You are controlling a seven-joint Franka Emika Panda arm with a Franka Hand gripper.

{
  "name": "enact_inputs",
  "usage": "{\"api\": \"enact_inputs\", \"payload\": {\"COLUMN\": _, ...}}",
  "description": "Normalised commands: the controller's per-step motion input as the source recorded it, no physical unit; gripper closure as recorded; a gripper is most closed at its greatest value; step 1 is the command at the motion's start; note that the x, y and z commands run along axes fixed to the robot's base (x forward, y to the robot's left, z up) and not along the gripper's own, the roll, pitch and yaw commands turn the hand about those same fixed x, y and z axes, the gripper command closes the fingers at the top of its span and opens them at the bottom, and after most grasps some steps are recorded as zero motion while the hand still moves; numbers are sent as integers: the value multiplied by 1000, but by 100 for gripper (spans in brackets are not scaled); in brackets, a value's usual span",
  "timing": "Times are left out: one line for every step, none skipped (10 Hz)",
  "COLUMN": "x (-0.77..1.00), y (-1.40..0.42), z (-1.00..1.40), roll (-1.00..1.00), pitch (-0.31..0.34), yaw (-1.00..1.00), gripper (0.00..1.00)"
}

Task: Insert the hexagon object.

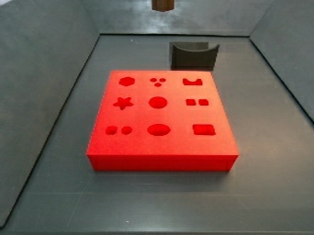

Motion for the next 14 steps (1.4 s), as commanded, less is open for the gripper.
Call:
{"api": "enact_inputs", "payload": {"x": -57, "y": 0, "z": 0, "roll": 0, "pitch": 0, "yaw": -77, "gripper": 100}}
{"api": "enact_inputs", "payload": {"x": -40, "y": 297, "z": -251, "roll": -69, "pitch": -170, "yaw": -194, "gripper": 100}}
{"api": "enact_inputs", "payload": {"x": 311, "y": 434, "z": -420, "roll": -33, "pitch": -180, "yaw": -440, "gripper": 100}}
{"api": "enact_inputs", "payload": {"x": 37, "y": 234, "z": -431, "roll": 14, "pitch": -193, "yaw": -660, "gripper": 100}}
{"api": "enact_inputs", "payload": {"x": 0, "y": 237, "z": -449, "roll": 0, "pitch": -227, "yaw": -671, "gripper": 100}}
{"api": "enact_inputs", "payload": {"x": 17, "y": 277, "z": -403, "roll": 0, "pitch": -244, "yaw": -620, "gripper": 100}}
{"api": "enact_inputs", "payload": {"x": -191, "y": 414, "z": -594, "roll": -54, "pitch": -214, "yaw": -469, "gripper": 100}}
{"api": "enact_inputs", "payload": {"x": -360, "y": 734, "z": -451, "roll": -249, "pitch": -144, "yaw": -29, "gripper": 100}}
{"api": "enact_inputs", "payload": {"x": -329, "y": 729, "z": -523, "roll": -271, "pitch": -126, "yaw": 229, "gripper": 100}}
{"api": "enact_inputs", "payload": {"x": -426, "y": 477, "z": -523, "roll": -217, "pitch": -124, "yaw": 446, "gripper": 100}}
{"api": "enact_inputs", "payload": {"x": -157, "y": 149, "z": -426, "roll": -80, "pitch": -176, "yaw": 717, "gripper": 100}}
{"api": "enact_inputs", "payload": {"x": -211, "y": 0, "z": -311, "roll": -14, "pitch": -203, "yaw": 700, "gripper": 100}}
{"api": "enact_inputs", "payload": {"x": -300, "y": -183, "z": -289, "roll": 13, "pitch": -196, "yaw": 500, "gripper": 100}}
{"api": "enact_inputs", "payload": {"x": -486, "y": -266, "z": -337, "roll": 103, "pitch": -36, "yaw": 157, "gripper": 100}}
